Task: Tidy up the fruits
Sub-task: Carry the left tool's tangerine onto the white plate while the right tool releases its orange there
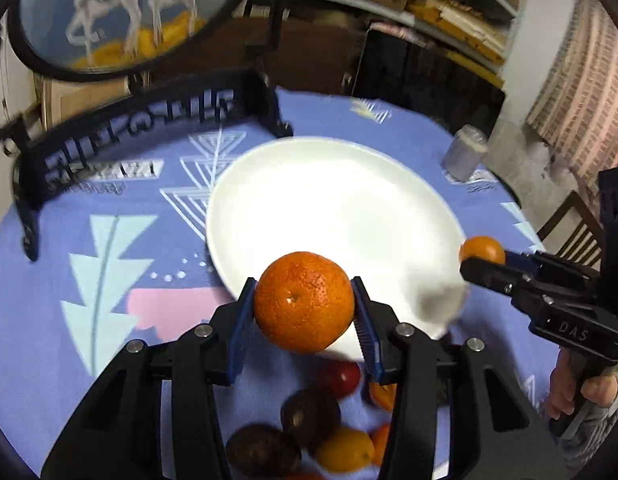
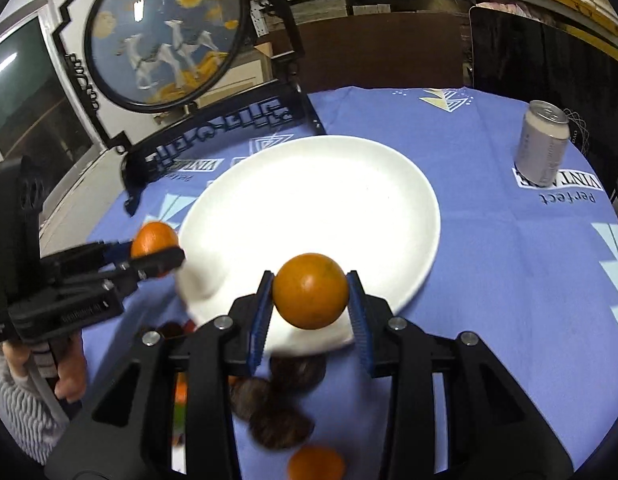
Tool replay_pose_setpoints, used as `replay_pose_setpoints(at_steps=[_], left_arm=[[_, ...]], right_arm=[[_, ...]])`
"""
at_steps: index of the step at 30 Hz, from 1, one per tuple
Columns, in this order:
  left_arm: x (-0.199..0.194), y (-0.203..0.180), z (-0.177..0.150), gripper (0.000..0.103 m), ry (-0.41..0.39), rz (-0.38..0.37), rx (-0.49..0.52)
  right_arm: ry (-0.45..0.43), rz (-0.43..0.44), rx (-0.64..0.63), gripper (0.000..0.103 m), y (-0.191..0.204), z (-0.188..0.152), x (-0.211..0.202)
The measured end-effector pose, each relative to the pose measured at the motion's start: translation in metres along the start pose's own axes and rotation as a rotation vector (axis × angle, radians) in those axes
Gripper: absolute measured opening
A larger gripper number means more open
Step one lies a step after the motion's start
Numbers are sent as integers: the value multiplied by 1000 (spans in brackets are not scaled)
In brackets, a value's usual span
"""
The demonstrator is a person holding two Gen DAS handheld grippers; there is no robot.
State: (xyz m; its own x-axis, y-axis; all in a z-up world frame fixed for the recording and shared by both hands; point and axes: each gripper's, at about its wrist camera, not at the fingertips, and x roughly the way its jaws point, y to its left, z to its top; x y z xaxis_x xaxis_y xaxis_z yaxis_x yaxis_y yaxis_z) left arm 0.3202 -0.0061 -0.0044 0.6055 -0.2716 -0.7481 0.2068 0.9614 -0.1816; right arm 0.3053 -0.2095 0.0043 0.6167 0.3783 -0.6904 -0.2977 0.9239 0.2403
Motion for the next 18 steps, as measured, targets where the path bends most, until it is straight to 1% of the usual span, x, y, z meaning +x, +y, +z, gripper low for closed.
replay_pose_setpoints(at_steps=[2,3,4,5,7,11,12,14,16,18], left_arm=[[12,1,-1,48,27,-2,-12],[17,3,0,50,31,-10,-17],[17,4,-1,55,25,-13,-18],[16,3,-2,57,19,-19,-16],[11,3,-1,70,8,-25,-8],[-12,6,-3,72,-50,-26,-26],[-21,7,-7,72,-65,-10,-27],[-37,8,-17,72,-94,39,-16],[-53,11,-32,72,-114,57,-15],[-65,15,-51,72,-121,64,-24]], right_arm=[[-3,-6,-7,49,-2,3,9],[-13,-9,-6,59,-3,4,10],[-28,-13,-8,60,-4,3,10],[-30,-15,-14,60,-4,1,9],[-28,-5,-7,60,-7,0,7],[-28,23,1,61,-1,-8,-4],[-35,23,-7,62,2,-12,-11],[-49,29,-19,65,8,-20,-23],[-71,45,-13,68,14,-35,-42],[-86,60,-7,70,17,-48,-56]])
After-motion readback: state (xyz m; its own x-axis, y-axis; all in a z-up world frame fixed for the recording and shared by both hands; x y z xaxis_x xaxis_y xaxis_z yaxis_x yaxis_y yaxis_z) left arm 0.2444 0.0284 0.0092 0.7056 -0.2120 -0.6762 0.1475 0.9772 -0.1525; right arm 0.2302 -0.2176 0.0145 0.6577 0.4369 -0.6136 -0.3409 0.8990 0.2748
